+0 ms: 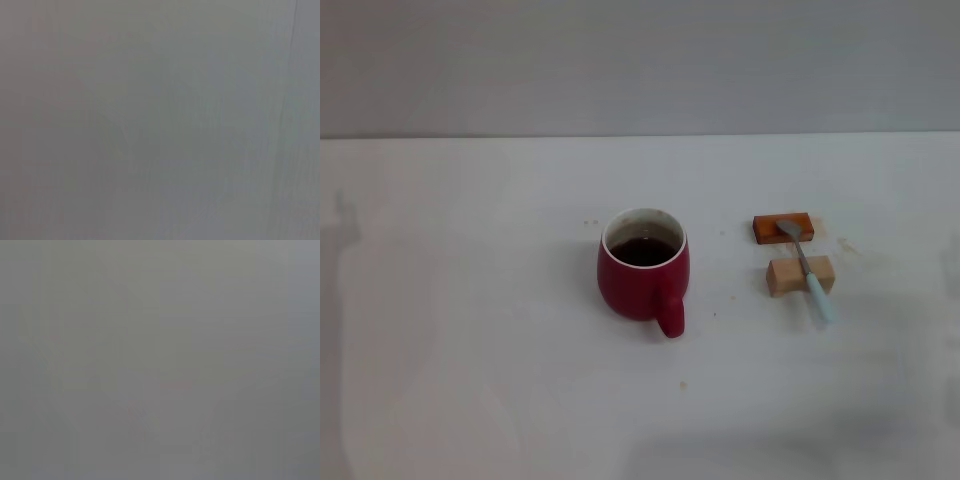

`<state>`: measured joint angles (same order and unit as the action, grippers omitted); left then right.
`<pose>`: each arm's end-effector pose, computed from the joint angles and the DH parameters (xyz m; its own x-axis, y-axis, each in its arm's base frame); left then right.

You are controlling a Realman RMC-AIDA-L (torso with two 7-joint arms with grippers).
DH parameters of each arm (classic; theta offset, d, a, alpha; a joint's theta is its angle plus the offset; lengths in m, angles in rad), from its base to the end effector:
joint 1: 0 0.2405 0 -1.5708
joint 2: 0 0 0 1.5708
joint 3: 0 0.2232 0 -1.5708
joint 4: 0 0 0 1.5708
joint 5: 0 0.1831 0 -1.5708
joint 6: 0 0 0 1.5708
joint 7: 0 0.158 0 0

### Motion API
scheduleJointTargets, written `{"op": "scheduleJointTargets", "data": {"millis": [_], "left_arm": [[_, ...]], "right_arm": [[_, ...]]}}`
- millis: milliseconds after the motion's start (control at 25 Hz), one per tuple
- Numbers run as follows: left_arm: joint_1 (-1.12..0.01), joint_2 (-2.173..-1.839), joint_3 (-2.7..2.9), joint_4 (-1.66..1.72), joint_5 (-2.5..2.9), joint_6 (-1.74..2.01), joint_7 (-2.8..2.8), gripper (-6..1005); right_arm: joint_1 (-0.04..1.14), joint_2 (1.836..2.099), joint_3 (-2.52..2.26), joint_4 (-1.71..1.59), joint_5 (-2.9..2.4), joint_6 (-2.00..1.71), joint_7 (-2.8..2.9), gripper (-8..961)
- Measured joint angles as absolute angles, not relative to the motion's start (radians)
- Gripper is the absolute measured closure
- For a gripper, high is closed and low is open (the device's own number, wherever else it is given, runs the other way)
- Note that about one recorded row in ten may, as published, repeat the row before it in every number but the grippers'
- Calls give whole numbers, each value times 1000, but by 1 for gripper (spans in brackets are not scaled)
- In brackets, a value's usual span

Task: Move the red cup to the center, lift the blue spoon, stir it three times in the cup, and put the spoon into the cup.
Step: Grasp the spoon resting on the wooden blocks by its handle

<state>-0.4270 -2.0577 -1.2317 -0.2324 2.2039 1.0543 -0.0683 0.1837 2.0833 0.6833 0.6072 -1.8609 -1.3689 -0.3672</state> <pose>-0.3240 0.3322 0.0773 0.6236 -0.0924 0.7763 0.7674 0.2619 -0.5853 0.2671 0.2687 0.0312 0.7298 0.2005 -0.6536 -0.6835 0.1977 -0.7026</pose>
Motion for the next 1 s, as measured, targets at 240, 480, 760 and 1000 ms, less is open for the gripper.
{"op": "scheduleJointTargets", "data": {"millis": [240, 480, 760, 1000], "left_arm": [[-449, -2056, -1243, -218, 2202, 1032, -63, 485], [-460, -2046, -1271, -199, 2205, 1028, -63, 214], [-456, -2036, -1272, -196, 2206, 1035, -63, 135], [-447, -2030, -1272, -191, 2206, 1036, -63, 135]], "right_arm": [[75, 2080, 531, 774, -1858, -1339, -469, 210], [14, 2076, 422, 848, -1845, -1240, -491, 210], [9, 2075, 331, 851, -1843, -1191, -495, 210], [12, 2076, 323, 843, -1813, -1155, -495, 210]]}}
